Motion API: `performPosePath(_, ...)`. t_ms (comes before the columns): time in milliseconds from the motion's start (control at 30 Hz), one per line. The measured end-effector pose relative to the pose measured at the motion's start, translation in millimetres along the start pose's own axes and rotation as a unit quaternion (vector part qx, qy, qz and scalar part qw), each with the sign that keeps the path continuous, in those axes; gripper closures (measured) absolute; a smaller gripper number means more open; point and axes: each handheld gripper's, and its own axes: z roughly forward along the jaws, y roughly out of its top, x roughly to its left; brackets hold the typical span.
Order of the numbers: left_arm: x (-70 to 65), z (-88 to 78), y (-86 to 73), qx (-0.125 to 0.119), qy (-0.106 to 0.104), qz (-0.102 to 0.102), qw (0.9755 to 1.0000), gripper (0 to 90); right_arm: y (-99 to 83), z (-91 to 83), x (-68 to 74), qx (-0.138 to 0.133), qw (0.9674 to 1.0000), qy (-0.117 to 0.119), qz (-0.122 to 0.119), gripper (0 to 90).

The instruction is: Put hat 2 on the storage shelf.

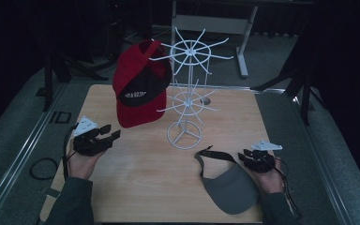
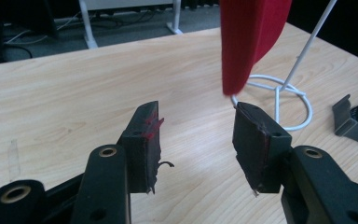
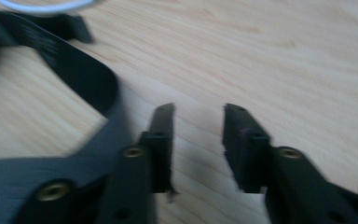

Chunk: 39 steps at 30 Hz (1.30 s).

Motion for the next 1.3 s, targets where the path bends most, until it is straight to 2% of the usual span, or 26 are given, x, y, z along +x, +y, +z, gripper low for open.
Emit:
performPosePath(100,-0.1,2.6,-5.1,0.005,0.001,-0.005,1.0000,52.2,9.7,-5.3,7.4,-0.002,0.9995,0.021,-0.022,81.3)
performPosePath(233,1.5,4.6,-10.7,0.011,0.003,-0.014,0.9998,52.3,20.1,-7.5,14.8,-0.003,0.9985,0.035,-0.041,90.0)
performPosePath(267,1.9,4.9,-11.9,0.011,0.003,-0.015,0.9998,52.4,25.2,-7.4,16.8,-0.003,0.9978,0.047,-0.048,90.0)
performPosePath(400,2.1,6.9,-16.6,0.014,0.003,-0.022,0.9997,52.5,32.0,-5.3,21.2,0.002,0.9963,0.066,-0.056,90.0)
performPosePath(500,1.9,8.9,-20.1,0.017,0.002,-0.025,0.9995,52.4,37.7,0.3,25.8,0.016,0.9936,0.086,-0.072,90.0)
performPosePath(600,1.7,10.3,-22.2,0.019,0.001,-0.027,0.9994,52.5,46.5,9.0,34.4,0.031,0.9901,0.098,-0.095,90.0)
performPosePath(700,1.7,10.7,-22.7,0.020,0.000,-0.027,0.9994,52.5,53.6,12.1,38.6,0.032,0.9885,0.104,-0.105,89.1)
performPosePath(867,1.2,11.1,-23.3,0.020,-0.003,-0.027,0.9994,52.5,68.9,18.4,45.7,0.034,0.9852,0.114,-0.124,82.6)
performPosePath(933,1.2,11.5,-23.5,0.021,-0.002,-0.027,0.9994,52.4,75.4,22.3,49.1,0.032,0.9822,0.125,-0.136,79.2)
performPosePath(1000,1.7,11.5,-23.4,0.021,-0.003,-0.029,0.9994,52.4,77.0,23.8,50.1,0.032,0.9814,0.129,-0.139,78.6)
performPosePath(1133,1.4,11.9,-23.0,0.021,-0.004,-0.029,0.9993,52.4,81.6,32.3,55.0,0.037,0.9769,0.140,-0.157,76.0)
performPosePath(1167,1.3,12.1,-22.9,0.021,-0.004,-0.029,0.9993,52.5,82.8,34.3,56.7,0.040,0.9756,0.142,-0.162,75.4)
performPosePath(1200,1.2,12.3,-22.7,0.021,-0.004,-0.029,0.9993,52.4,85.3,38.5,59.4,0.044,0.9729,0.150,-0.171,74.5)
performPosePath(1267,1.0,12.7,-22.4,0.022,-0.005,-0.030,0.9993,52.4,86.6,40.4,60.8,0.046,0.9720,0.152,-0.173,74.1)
performPosePath(1300,0.9,12.7,-22.2,0.022,-0.006,-0.030,0.9993,52.5,88.1,42.5,61.5,0.048,0.9702,0.155,-0.180,73.6)
